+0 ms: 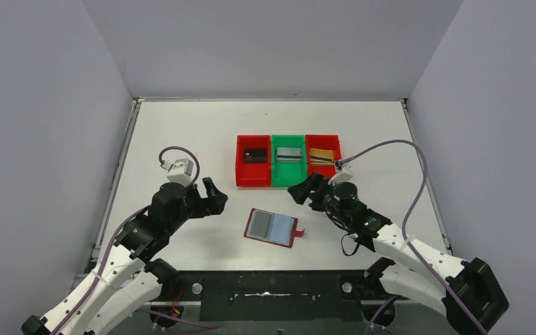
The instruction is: Take the credit cards out of the card holder
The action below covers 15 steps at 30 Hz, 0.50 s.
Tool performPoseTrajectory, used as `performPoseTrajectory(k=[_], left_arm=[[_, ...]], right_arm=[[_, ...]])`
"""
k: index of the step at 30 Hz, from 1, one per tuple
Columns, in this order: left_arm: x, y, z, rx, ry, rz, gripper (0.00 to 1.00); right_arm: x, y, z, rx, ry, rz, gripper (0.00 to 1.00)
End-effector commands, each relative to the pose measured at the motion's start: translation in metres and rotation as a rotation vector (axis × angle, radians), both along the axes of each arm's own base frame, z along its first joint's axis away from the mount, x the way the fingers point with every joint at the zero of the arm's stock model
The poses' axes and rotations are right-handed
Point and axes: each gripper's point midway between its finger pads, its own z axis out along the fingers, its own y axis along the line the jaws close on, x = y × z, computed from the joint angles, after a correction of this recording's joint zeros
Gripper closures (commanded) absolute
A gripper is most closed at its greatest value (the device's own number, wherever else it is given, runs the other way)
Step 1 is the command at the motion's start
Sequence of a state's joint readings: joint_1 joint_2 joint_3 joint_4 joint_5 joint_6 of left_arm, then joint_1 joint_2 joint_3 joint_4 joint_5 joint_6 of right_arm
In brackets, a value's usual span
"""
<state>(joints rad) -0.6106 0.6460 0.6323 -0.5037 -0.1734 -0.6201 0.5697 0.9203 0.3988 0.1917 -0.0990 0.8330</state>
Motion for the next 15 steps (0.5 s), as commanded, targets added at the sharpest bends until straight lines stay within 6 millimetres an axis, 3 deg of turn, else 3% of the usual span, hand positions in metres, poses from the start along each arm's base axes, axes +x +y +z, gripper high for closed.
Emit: performPoseTrajectory(k=[1, 7, 15], left_arm=[[0.006, 0.010, 0.010, -0.005, -0.034, 0.068, 0.06], [0.007, 0.016, 0.011, -0.002, -0.039, 0.099, 0.06], [0.007, 0.023, 0.015, -0.011, -0.059, 0.140, 0.06]], right_arm=[[-0.015, 0.029, -0.012, -0.031, 0.129, -0.129, 0.09], [-0.055, 0.064, -0.040, -0.269, 0.173, -0.200, 0.18], [-0.056, 0.096, -0.060, -0.524, 0.201, -0.185, 0.30]])
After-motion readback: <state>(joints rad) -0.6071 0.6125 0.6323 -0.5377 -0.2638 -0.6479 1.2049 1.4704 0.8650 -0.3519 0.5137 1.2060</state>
